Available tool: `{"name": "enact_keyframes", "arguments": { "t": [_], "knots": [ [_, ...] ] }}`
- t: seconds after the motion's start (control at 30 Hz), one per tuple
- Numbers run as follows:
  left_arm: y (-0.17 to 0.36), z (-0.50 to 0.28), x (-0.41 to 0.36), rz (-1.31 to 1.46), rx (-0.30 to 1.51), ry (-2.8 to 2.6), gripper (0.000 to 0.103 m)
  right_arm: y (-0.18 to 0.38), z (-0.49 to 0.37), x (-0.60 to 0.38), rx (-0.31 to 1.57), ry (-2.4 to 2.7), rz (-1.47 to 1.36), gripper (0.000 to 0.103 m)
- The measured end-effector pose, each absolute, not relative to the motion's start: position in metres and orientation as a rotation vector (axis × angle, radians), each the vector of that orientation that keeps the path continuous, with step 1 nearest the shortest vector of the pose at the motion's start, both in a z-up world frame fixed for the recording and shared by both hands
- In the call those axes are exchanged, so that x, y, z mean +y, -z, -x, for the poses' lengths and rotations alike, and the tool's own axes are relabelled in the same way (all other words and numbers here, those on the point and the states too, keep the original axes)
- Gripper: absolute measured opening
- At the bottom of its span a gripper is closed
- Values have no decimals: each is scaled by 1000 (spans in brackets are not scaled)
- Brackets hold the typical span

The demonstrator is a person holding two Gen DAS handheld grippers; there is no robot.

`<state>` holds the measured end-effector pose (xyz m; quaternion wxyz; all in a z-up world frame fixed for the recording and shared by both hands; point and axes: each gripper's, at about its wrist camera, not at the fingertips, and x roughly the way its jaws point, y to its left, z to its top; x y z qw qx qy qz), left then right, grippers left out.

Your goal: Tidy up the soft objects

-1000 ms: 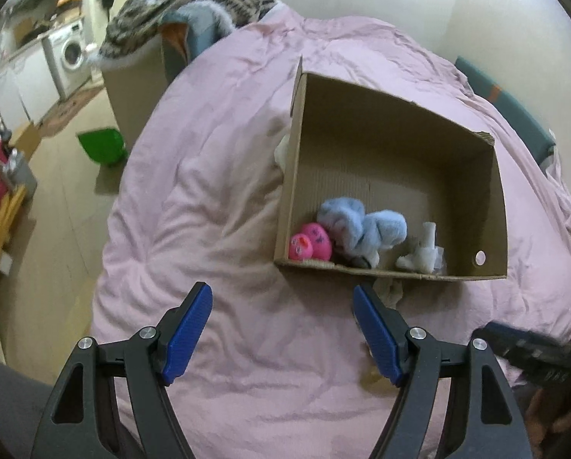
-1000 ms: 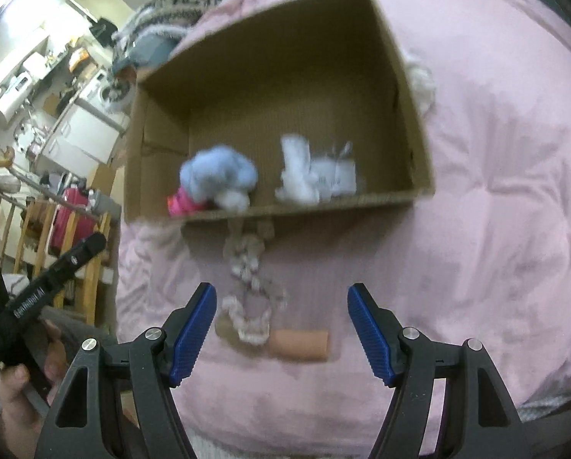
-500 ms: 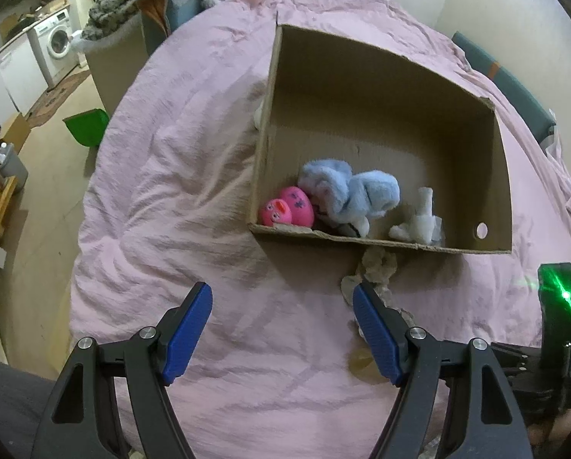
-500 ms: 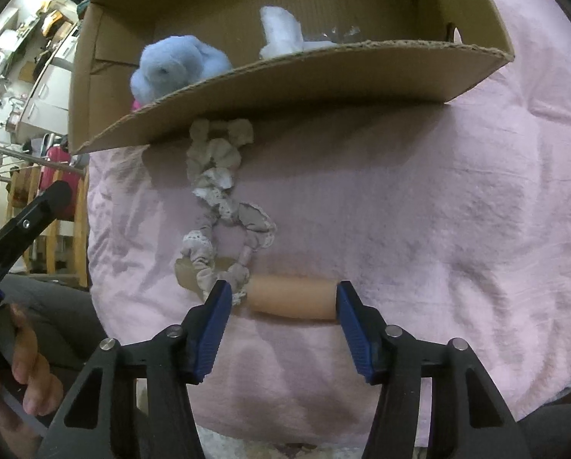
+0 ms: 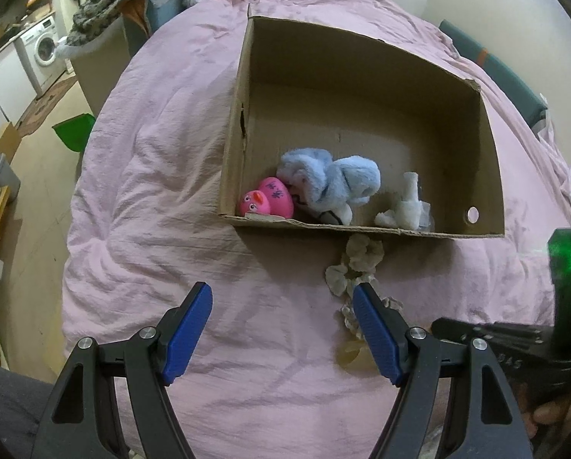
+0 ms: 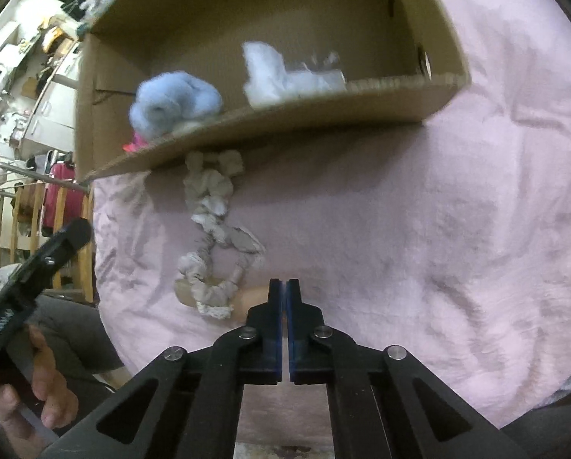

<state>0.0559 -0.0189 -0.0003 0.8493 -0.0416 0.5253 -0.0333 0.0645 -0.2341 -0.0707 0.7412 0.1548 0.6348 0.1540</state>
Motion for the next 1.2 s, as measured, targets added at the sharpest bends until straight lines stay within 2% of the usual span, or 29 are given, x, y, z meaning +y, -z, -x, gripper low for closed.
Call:
{"name": "enact_keyframes", "arguments": {
  "t": [0.4, 0.7, 0.87, 0.97, 1.2],
  "knots": [
    [10, -54, -26, 44, 1132, 74, 74, 13, -63, -249, 1162, -345, -365, 4],
    [37, -49, -46, -2, 1237, 155, 73, -3, -67, -265, 1092, -335, -441, 4],
    [55, -41, -63, -48, 1310, 244, 57, 1, -67, -261, 1095, -351, -470, 4],
    [68, -37, -73, -63, 1363, 294, 42, 2, -67, -262, 1101, -351, -481, 4],
    [76, -43, -83, -52, 1359, 331, 30, 1, -69, -263, 1095, -365, -492, 4]
  ]
}}
